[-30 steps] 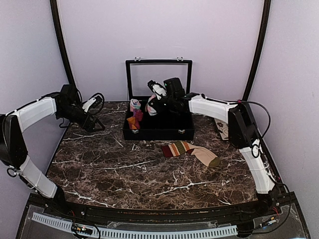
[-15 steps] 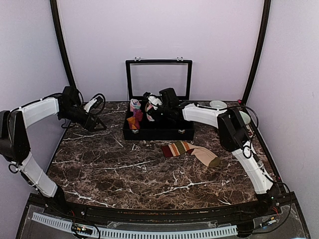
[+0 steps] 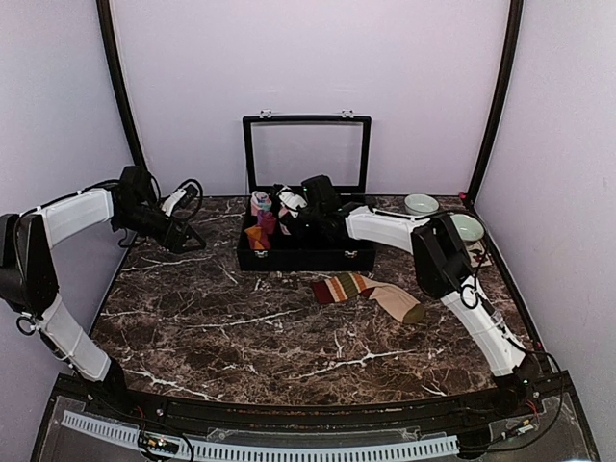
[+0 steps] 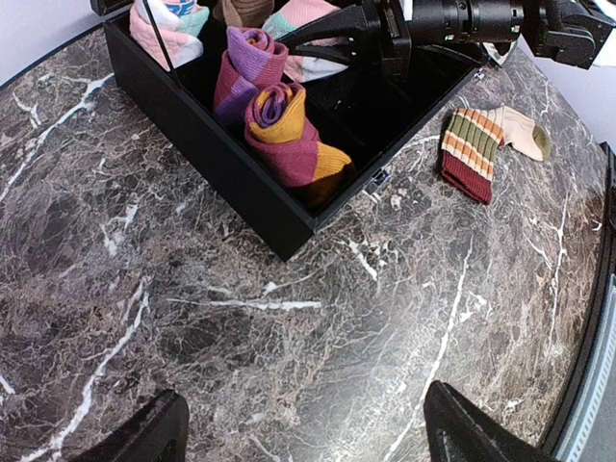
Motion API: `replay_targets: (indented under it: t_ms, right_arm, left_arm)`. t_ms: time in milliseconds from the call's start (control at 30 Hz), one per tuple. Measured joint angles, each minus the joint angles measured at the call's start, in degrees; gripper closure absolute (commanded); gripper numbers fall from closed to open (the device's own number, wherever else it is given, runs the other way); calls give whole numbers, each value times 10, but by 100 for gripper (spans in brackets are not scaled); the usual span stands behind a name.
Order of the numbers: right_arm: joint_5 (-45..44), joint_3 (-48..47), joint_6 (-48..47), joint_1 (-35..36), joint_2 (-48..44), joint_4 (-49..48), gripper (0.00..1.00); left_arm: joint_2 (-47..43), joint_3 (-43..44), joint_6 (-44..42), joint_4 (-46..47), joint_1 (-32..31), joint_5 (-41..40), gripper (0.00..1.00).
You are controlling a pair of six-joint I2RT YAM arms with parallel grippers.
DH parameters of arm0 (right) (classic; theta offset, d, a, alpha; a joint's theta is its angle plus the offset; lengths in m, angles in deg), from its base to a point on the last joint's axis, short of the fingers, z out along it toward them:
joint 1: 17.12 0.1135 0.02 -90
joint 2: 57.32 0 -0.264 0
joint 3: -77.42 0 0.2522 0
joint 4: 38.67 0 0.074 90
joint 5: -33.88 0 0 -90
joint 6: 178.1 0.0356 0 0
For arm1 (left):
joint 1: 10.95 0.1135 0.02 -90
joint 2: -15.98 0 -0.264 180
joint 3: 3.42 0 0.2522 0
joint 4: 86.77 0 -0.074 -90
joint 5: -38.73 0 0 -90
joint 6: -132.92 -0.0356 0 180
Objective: Roll the socks
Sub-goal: Place the sock in the storage box, then adjust the sock in the storage box.
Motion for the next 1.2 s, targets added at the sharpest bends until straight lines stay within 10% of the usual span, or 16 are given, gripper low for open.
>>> replay_targets:
  t_ms: [767,867,1000,1200]
  right_arm:
    - [46,77,47,1,-90,-3,18]
    - [48,85,58,-3,-116,-3,30]
    - [51,123,78,-8,-156,-28,84]
    - [69,157,128,-30,-175,-58,79]
  left_arm:
    - [-35,7,0,-8,4,3,13]
    - [-45,7,0,-12,4,5,13]
    - [-55,7,0,-14,5,6,13]
    - [-57,7,0,-17,9,7,13]
